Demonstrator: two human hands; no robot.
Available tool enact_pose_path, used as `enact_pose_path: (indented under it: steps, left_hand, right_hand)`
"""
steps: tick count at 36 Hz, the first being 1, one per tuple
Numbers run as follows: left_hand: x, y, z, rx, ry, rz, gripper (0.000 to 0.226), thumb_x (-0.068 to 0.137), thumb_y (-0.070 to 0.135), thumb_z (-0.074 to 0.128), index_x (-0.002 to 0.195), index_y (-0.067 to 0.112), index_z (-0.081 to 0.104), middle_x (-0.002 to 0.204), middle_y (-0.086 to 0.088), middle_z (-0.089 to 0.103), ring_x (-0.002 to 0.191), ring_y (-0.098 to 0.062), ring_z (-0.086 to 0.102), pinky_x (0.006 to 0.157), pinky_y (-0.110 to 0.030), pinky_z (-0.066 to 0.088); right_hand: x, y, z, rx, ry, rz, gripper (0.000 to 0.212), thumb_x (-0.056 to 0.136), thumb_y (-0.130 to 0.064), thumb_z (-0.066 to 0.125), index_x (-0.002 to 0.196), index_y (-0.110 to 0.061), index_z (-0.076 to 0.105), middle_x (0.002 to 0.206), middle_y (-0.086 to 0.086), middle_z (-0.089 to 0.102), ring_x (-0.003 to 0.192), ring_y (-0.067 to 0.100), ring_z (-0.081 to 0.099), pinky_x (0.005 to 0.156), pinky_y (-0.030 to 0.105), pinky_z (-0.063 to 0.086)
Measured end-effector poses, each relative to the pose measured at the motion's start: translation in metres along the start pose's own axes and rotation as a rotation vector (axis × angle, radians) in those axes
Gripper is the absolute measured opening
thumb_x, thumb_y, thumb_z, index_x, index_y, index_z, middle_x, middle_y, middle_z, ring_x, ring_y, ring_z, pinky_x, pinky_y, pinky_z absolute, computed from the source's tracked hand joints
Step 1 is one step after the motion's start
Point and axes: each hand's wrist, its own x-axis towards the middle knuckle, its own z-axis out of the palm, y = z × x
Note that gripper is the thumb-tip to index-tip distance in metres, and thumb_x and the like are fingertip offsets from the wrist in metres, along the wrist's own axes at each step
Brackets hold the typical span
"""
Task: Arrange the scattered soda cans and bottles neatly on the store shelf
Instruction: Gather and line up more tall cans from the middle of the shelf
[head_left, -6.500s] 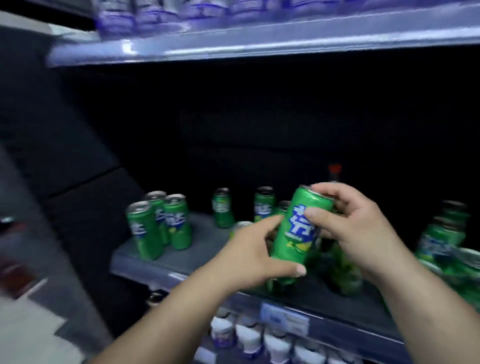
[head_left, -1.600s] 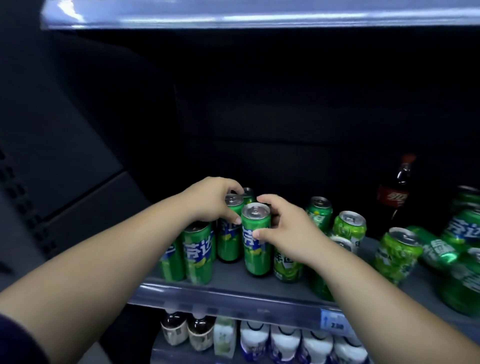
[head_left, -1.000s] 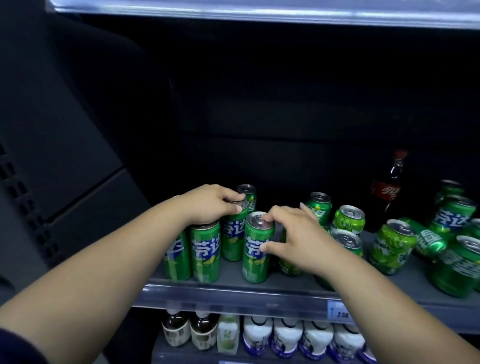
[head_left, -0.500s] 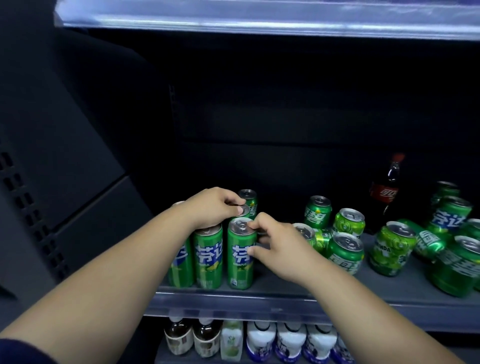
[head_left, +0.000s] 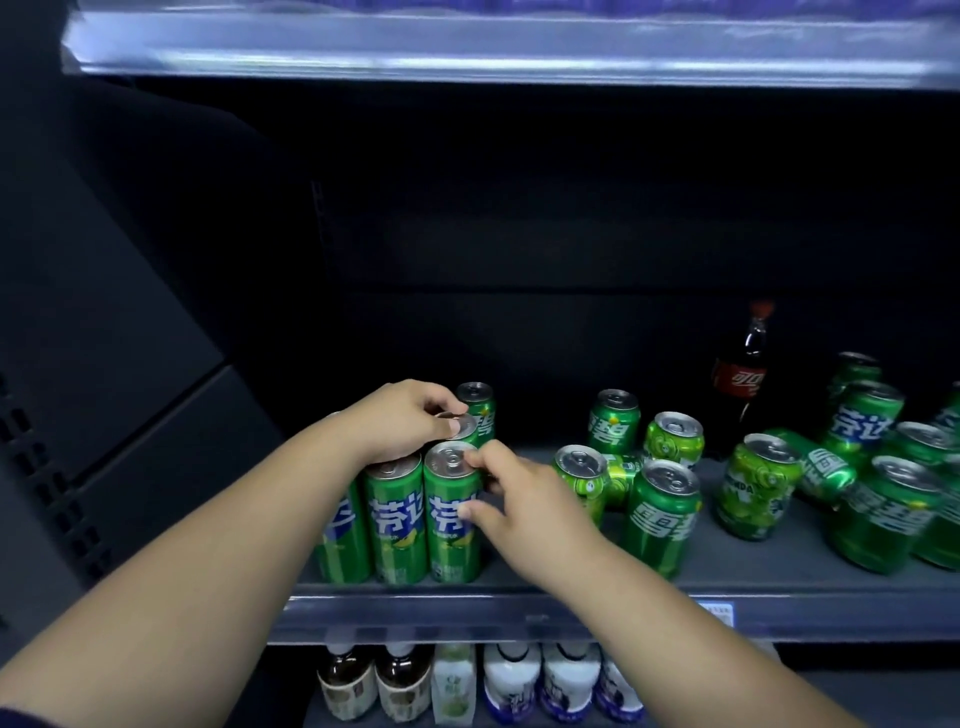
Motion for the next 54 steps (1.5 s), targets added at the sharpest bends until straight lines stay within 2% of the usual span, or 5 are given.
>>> enact_pose_path:
  steps: [19, 34, 40, 46, 54]
  left_hand:
    - [-0.038, 0.112, 0.014, 0.229, 0.256, 0.335, 0.046, 0.083, 0.036, 0.073, 0.126, 0.032, 0.06, 0.121, 0.011, 0.056, 0.093, -0.002, 0.056, 0.081, -0.004, 0.035]
    - [-0.009, 0.167, 0.181, 0.737, -0.101, 0.258, 0.111, 0.069, 0.069, 0.067, 0.153, 0.041, 0.0, 0.164, 0.005, 0.011, 0.149, -0.023, 0.016, 0.119, -0.056, 0.009]
    - [0.007, 0.169, 0.206, 0.675, 0.038, 0.274, 0.098, 0.063, 0.065, 0.075, 0.148, 0.035, 0.035, 0.149, 0.004, 0.045, 0.131, -0.021, 0.05, 0.116, -0.051, 0.022]
    - [0.016, 0.195, 0.221, 0.763, 0.069, 0.153, 0.106, 0.062, 0.07, 0.073, 0.151, 0.038, 0.025, 0.156, 0.004, 0.033, 0.146, -0.024, 0.027, 0.115, -0.062, 0.012]
    - [0.027, 0.275, 0.278, 0.616, 0.185, 0.318, 0.101, 0.067, 0.069, 0.07, 0.151, 0.035, 0.025, 0.157, -0.001, 0.031, 0.143, -0.026, 0.031, 0.118, -0.048, 0.022]
  right_hand:
    - [-0.047, 0.076, -0.081, 0.04, 0.45, 0.097, 0.039, 0.084, -0.029, 0.075, 0.12, -0.025, 0.062, 0.12, -0.013, 0.056, 0.118, 0.014, 0.053, 0.101, 0.031, 0.043]
    - [-0.121, 0.199, -0.15, 0.033, 0.48, 0.393, 0.049, 0.084, -0.033, 0.076, 0.129, -0.026, 0.057, 0.126, -0.012, 0.051, 0.121, 0.013, 0.049, 0.1, 0.028, 0.041]
    - [-0.147, 0.255, -0.185, -0.143, 0.5, 0.35, 0.049, 0.085, -0.032, 0.074, 0.131, -0.027, 0.057, 0.13, -0.011, 0.054, 0.127, 0.014, 0.044, 0.11, 0.036, 0.038]
    - [-0.143, 0.294, -0.205, -0.539, 0.296, 0.354, 0.076, 0.077, -0.052, 0.075, 0.145, -0.032, 0.045, 0.148, 0.002, 0.05, 0.147, 0.036, 0.027, 0.118, 0.056, -0.014]
    - [-0.149, 0.329, -0.233, -0.53, 0.169, 0.339, 0.105, 0.068, -0.076, 0.069, 0.154, -0.043, 0.017, 0.166, -0.001, 0.009, 0.153, 0.031, -0.009, 0.116, 0.059, -0.018]
